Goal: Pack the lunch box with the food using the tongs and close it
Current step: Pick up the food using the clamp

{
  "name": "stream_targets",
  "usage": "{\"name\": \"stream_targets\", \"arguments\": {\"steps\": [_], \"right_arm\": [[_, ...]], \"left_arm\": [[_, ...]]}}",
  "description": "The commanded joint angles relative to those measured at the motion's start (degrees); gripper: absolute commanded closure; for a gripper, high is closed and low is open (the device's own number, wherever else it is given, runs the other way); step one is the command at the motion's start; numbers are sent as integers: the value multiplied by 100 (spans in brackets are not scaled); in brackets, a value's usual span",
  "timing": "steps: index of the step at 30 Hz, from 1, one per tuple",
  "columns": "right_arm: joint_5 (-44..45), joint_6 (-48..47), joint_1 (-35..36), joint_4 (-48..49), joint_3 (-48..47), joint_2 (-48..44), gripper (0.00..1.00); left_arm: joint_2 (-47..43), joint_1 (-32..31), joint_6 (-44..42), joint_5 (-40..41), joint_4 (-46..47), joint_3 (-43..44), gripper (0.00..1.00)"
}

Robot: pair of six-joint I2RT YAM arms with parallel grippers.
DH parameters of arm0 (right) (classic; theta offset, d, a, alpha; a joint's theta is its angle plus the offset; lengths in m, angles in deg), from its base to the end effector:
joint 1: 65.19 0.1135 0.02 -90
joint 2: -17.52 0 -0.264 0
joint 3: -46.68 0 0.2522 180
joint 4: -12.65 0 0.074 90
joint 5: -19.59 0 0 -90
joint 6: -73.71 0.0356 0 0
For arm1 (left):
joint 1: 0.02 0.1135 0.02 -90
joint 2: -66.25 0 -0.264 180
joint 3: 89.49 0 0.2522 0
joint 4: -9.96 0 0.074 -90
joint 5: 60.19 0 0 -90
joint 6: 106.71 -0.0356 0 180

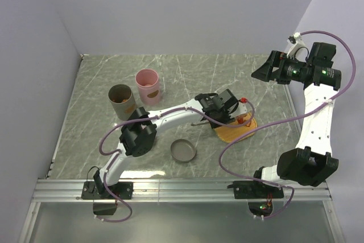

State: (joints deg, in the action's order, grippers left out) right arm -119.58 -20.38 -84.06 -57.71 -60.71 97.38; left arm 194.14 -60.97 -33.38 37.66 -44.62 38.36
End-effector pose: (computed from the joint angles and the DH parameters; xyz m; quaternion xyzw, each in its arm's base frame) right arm 0.2628 -0.0614 0.4238 -0.0579 0.8479 0.3012 0.4324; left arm 0.2459 -0.4326 0.2326 0.5795 0.7537 -0.0538 0.3054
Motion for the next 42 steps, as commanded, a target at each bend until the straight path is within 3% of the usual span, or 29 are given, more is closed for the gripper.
{"name": "stream_targets", "arguments": {"steps": [1,8,20,27,30,35,42], "right_arm": [[-102,14,-55,140,-68,-172,0],[-146,6,-64,123,-103,-216,0],[-164,-3,-99,123,-24,-233,0],[-111,32,-134,123,-95,-242,0],[-102,23,-143,96,-130,-233,0],[-93,67,-143,166,-68,-242,0],[-58,41,-152,114,-103,-233,0]], "left_arm": [[-642,-31,76,269,-31,-298,41],[-1109,-31,155,190,-163,-554,42],[-1364,-31,330,-663,56,-572,45],[-872,-40,1435,-733,-75,254,64],[-933,-75,1840,-952,-5,220,69],[-898,-119,2088,-1330,4,237,72],[-468,-171,2370,-1384,-84,632,93]]}}
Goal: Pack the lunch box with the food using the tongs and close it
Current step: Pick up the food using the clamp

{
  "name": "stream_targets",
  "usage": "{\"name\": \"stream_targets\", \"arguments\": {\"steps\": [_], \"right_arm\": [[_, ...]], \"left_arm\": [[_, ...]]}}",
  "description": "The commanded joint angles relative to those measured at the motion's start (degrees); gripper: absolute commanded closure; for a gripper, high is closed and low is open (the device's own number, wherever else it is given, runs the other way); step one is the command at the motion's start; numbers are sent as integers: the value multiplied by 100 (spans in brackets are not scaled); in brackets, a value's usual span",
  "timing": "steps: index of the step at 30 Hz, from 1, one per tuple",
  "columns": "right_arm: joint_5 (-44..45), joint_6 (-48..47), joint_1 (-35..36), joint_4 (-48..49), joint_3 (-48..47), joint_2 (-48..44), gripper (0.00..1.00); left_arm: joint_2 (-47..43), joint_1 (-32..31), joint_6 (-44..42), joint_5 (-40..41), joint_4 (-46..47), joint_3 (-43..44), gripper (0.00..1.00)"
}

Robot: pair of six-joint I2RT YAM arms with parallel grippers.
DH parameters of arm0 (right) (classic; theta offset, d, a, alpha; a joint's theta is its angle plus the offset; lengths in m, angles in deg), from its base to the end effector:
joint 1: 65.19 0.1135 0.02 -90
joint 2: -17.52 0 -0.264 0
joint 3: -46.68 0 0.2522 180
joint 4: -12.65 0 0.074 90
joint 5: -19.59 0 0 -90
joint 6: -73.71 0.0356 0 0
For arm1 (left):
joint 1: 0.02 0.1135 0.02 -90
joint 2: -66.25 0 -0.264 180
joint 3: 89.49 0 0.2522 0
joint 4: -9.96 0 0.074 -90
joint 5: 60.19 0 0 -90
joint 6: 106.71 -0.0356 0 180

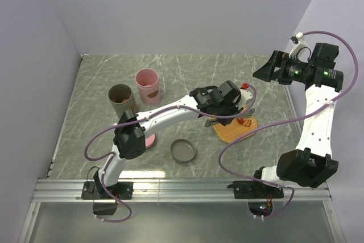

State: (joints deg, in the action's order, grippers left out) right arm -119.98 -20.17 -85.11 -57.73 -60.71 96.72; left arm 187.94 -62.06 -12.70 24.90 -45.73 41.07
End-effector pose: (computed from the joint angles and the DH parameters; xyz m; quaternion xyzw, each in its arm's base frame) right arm 0.2581 -0.0647 0.4268 -0.0524 0.8456 0.2992 0.4390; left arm 0.2237 -0.4279 0.2972 0.4644 0.8047 -0.2338 0.2865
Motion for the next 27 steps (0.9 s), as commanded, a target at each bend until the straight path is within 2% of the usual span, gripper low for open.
{"name": "stream_targets", "arguments": {"steps": [1,4,16,27], "right_arm": [[-1,19,-38,116,-95,-159,0],[-10,19,-47,125,-86,-159,0],[8,-7,-56,99,-86,-159,0],[-10,19,-56,125,-60,-220,0]], "left_arm": [[197,-71,346,-72,27,423,96],[320,-115,416,68,18,502,100],[681,-142,495,473,-87,573,100],[-82,-115,346,1202,-254,-314,100]]}}
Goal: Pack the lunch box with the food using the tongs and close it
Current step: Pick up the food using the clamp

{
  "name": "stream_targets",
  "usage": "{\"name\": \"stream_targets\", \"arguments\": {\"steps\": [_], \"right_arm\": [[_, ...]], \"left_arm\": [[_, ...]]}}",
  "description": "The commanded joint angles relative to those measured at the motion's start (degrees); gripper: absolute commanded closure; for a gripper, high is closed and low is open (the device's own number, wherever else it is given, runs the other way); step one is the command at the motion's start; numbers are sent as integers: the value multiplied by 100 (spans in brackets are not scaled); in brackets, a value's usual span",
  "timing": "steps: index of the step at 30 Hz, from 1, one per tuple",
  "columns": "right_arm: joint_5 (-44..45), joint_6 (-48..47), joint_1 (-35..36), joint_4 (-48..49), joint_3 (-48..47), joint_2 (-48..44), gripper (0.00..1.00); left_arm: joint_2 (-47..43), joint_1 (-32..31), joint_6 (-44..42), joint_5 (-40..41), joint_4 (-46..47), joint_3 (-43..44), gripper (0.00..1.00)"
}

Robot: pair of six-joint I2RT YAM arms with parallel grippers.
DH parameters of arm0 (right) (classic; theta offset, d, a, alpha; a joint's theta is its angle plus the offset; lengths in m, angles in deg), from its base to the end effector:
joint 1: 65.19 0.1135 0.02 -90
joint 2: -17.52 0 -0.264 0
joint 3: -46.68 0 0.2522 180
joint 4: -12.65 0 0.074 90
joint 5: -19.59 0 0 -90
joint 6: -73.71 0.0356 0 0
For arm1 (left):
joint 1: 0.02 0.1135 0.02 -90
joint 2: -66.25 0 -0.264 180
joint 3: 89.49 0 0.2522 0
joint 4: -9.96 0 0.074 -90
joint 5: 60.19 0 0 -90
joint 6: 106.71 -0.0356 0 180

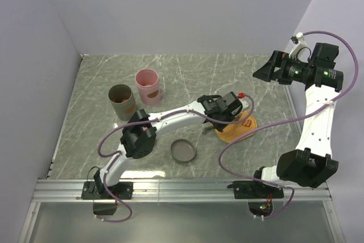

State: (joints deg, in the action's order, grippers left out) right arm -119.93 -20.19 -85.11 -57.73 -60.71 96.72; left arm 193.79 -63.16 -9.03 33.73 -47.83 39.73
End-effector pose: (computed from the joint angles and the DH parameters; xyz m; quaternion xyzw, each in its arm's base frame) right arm 0.2582 -0.0648 0.4267 -0.0524 0.8457 0.2987 0.4391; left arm 0.2254 -0.4396 0.2393 0.4360 0.8509 -0.1421 0.2564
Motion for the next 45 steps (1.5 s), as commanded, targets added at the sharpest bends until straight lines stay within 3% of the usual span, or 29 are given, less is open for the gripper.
{"name": "stream_targets", "arguments": {"steps": [1,6,12,19,33,45], "right_arm": [[-14,21,-56,116,-68,-212,0],[-23,39,-64,116,-86,-238,0],[-75,21,-64,116,-42,-256,0],[-85,12,-64,116,-68,-221,0],[-85,-23,-64,63,-130,-107,0],[-128,-32,-64,90,-94,-62,0]], "left_arm": [[-739,-15,-30,372,-44,-251,100],[-1213,-15,-74,364,-9,-805,100],[-1618,-15,-250,179,105,-832,95],[-1479,-15,-118,381,96,-674,58],[-504,-23,84,714,88,-6,55],[-134,-24,111,952,88,73,51]]}}
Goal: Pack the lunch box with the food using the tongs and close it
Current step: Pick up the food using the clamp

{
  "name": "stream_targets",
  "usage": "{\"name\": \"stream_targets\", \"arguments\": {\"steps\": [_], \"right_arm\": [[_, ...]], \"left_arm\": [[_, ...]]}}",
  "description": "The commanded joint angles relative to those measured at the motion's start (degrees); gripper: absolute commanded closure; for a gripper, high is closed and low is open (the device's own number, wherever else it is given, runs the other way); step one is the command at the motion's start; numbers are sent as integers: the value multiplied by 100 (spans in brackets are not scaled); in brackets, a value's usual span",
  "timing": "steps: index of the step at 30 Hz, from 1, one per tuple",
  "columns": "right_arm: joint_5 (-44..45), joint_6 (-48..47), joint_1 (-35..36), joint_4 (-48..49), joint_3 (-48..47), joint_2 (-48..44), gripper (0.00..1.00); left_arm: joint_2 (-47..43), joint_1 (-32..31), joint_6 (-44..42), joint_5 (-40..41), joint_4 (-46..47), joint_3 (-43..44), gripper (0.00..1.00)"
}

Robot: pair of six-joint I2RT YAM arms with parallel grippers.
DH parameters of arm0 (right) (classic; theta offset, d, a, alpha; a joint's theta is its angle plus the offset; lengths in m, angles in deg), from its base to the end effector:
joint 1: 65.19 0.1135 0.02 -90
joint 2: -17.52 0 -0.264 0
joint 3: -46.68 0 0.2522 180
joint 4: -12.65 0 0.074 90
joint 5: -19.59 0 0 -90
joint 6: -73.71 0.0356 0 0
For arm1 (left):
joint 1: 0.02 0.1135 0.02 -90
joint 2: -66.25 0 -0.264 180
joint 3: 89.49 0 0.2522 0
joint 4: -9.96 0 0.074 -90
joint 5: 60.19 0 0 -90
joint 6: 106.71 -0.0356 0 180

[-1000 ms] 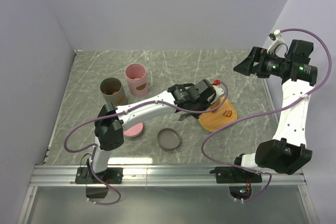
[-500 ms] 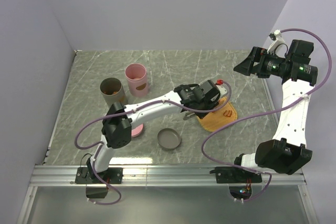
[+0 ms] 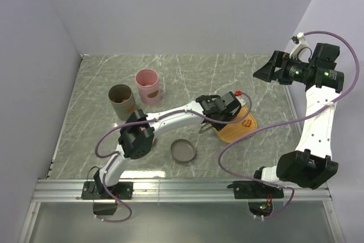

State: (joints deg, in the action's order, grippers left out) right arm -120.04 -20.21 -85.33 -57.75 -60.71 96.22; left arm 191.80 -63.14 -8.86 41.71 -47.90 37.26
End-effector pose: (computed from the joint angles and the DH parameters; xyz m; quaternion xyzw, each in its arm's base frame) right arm 0.2553 -0.0647 0.4289 -0.0531 0.8442 0.2972 0.4429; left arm 0.2260 -0.4297 0.2427 0.4156 0.8579 -0.0848 0.2900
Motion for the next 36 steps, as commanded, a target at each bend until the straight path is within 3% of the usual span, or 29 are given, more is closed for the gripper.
{"name": "stream_targets", "arguments": {"steps": [1,11,14,21,28,36], "right_arm": [[-117,-30,-34,92,-95,-12,0],[-126,-47,-51,101,-33,-21,0],[-126,-56,-60,83,-50,-30,0],[-144,-56,-86,92,-33,-30,0],[-144,-56,-86,92,-16,-47,0],[-188,-47,-104,109,2,-91,0]], "left_arm": [[91,-17,93,155,86,329,51],[241,-113,93,111,50,382,50],[311,-122,93,93,42,425,42],[303,-122,84,67,59,356,45],[224,-96,-38,111,86,145,58],[-347,115,-232,5,226,-233,85]]}}
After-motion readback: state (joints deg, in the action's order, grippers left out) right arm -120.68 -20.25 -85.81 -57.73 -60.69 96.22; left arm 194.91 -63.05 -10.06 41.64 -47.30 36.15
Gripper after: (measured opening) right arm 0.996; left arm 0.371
